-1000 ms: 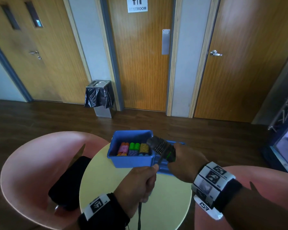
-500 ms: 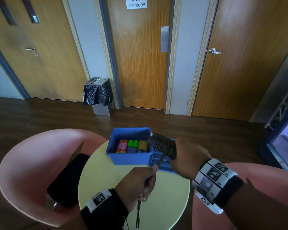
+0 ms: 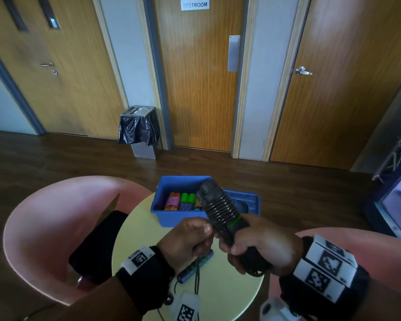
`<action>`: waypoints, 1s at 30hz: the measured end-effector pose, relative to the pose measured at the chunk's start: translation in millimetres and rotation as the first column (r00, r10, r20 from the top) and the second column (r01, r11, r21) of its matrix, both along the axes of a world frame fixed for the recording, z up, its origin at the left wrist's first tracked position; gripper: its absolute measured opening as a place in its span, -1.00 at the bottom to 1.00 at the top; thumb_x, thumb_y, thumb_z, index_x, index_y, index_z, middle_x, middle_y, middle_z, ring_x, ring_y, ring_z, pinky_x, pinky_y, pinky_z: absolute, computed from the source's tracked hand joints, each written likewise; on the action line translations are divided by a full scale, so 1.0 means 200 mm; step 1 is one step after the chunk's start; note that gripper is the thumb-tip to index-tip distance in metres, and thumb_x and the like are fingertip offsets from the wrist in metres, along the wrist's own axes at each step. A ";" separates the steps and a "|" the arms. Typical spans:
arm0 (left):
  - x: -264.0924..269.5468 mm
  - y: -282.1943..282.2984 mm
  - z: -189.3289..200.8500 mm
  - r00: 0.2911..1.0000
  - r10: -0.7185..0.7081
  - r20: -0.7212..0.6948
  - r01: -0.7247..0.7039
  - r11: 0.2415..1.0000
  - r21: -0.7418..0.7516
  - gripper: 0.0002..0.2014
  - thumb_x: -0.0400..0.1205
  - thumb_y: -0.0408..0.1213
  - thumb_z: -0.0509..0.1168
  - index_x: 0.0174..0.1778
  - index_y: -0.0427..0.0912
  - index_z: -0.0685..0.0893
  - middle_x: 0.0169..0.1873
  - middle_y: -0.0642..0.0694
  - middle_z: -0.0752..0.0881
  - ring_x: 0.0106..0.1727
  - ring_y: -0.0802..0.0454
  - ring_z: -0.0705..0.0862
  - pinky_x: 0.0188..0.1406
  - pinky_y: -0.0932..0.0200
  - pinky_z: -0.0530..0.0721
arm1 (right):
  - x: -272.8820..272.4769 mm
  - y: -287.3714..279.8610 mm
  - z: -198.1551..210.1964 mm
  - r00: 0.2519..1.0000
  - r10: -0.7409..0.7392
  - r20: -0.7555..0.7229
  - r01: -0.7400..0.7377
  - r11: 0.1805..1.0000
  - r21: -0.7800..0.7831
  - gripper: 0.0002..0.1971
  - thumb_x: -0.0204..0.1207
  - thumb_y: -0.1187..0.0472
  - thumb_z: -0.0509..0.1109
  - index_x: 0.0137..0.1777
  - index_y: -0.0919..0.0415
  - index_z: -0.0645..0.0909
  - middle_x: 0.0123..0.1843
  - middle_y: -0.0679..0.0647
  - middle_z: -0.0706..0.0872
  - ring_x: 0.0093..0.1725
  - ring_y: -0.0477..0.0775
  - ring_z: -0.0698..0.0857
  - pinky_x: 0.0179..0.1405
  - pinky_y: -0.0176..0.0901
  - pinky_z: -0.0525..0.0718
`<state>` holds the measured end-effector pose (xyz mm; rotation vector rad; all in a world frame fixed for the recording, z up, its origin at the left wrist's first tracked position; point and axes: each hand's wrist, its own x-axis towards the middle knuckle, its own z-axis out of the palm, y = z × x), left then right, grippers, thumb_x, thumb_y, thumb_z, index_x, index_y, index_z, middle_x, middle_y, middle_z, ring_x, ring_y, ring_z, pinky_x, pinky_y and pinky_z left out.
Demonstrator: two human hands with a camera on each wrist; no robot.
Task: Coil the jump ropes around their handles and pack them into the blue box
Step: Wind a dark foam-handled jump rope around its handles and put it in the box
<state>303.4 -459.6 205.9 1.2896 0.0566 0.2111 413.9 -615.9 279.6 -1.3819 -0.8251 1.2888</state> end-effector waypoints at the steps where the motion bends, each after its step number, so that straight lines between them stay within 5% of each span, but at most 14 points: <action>1: 0.01 0.01 0.00 1.000 -0.009 0.015 0.009 1.000 -0.005 -0.55 0.35 0.15 0.61 -0.43 -0.19 0.67 -0.59 -0.06 0.47 -0.61 0.15 0.28 -0.52 0.33 0.26 | 0.00 0.00 0.00 0.998 0.033 -0.061 -0.031 0.999 0.039 -0.58 -0.02 0.25 0.42 -0.14 0.46 0.53 -0.32 0.28 0.46 -0.50 0.12 0.50 -0.50 -0.19 0.49; 6: 0.01 0.05 0.10 0.993 0.094 0.074 -0.107 0.975 0.196 -0.63 0.43 0.14 0.54 -0.53 -0.01 0.66 -0.57 -0.16 0.44 -0.54 0.07 0.28 -0.49 0.23 0.22 | 0.02 -0.01 -0.01 0.971 0.088 -0.222 -0.062 0.991 0.122 -0.54 0.04 0.30 0.41 0.00 0.40 0.53 -0.30 0.26 0.50 -0.50 0.14 0.54 -0.51 -0.17 0.53; 9: 0.02 0.08 0.16 0.973 0.216 0.078 -0.229 0.933 0.279 -0.61 0.47 0.03 0.43 -0.60 -0.03 0.50 -0.61 -0.02 0.36 -0.54 0.07 0.25 -0.46 0.23 0.25 | 0.01 -0.01 -0.03 0.941 -0.049 -0.335 0.091 0.990 0.110 -0.48 -0.02 0.27 0.44 0.02 0.40 0.53 -0.29 0.26 0.52 -0.49 0.17 0.53 -0.50 -0.13 0.51; 15: 0.01 0.10 0.22 0.950 0.295 0.102 -0.310 0.854 0.419 -0.58 0.48 0.05 0.35 -0.64 0.02 0.42 -0.63 -0.03 0.28 -0.54 0.08 0.24 -0.47 0.28 0.27 | 0.02 0.00 -0.04 0.932 -0.213 -0.292 0.221 0.975 -0.004 -0.36 -0.11 0.23 0.46 0.06 0.39 0.51 -0.29 0.23 0.51 -0.48 0.16 0.49 -0.51 -0.12 0.46; 21: 0.03 0.07 0.16 0.946 0.320 0.050 -0.318 0.891 0.322 -0.57 0.46 0.10 0.35 -0.61 -0.03 0.42 -0.61 -0.04 0.30 -0.54 0.08 0.22 -0.49 0.24 0.24 | -0.01 0.02 -0.03 0.927 -0.166 -0.337 0.188 0.982 0.034 -0.39 -0.07 0.24 0.45 0.07 0.36 0.50 -0.28 0.23 0.49 -0.45 0.16 0.48 -0.48 -0.12 0.47; 25: 0.04 0.01 0.08 0.965 0.262 0.014 -0.262 0.960 0.098 -0.39 0.46 0.11 0.42 -0.39 -0.45 0.43 -0.54 -0.20 0.25 -0.49 0.00 0.13 -0.51 0.21 0.15 | -0.05 0.03 -0.04 0.913 -0.094 -0.397 0.162 0.977 0.141 -0.49 -0.01 0.28 0.42 0.02 0.37 0.52 -0.27 0.26 0.50 -0.44 0.18 0.49 -0.46 -0.10 0.48; 28: 0.04 -0.01 0.06 0.982 0.184 0.040 -0.185 0.982 0.042 -0.24 0.44 0.20 0.50 -0.36 -0.54 0.38 -0.54 -0.51 0.25 -0.47 -0.22 0.09 -0.51 0.19 0.12 | -0.05 0.02 -0.07 0.916 -0.034 -0.400 0.114 0.978 0.177 -0.56 0.02 0.29 0.42 -0.02 0.38 0.57 -0.28 0.26 0.52 -0.43 0.18 0.52 -0.43 -0.08 0.50; 30: 0.03 -0.01 0.07 0.989 0.141 0.040 -0.143 0.988 0.057 -0.19 0.40 0.21 0.53 -0.39 -0.58 0.37 -0.55 -0.47 0.23 -0.48 -0.17 0.09 -0.49 0.17 0.09 | -0.04 0.00 -0.07 0.938 0.021 -0.346 0.046 0.981 0.186 -0.62 0.08 0.31 0.41 -0.04 0.35 0.58 -0.28 0.25 0.52 -0.41 0.18 0.53 -0.40 -0.05 0.48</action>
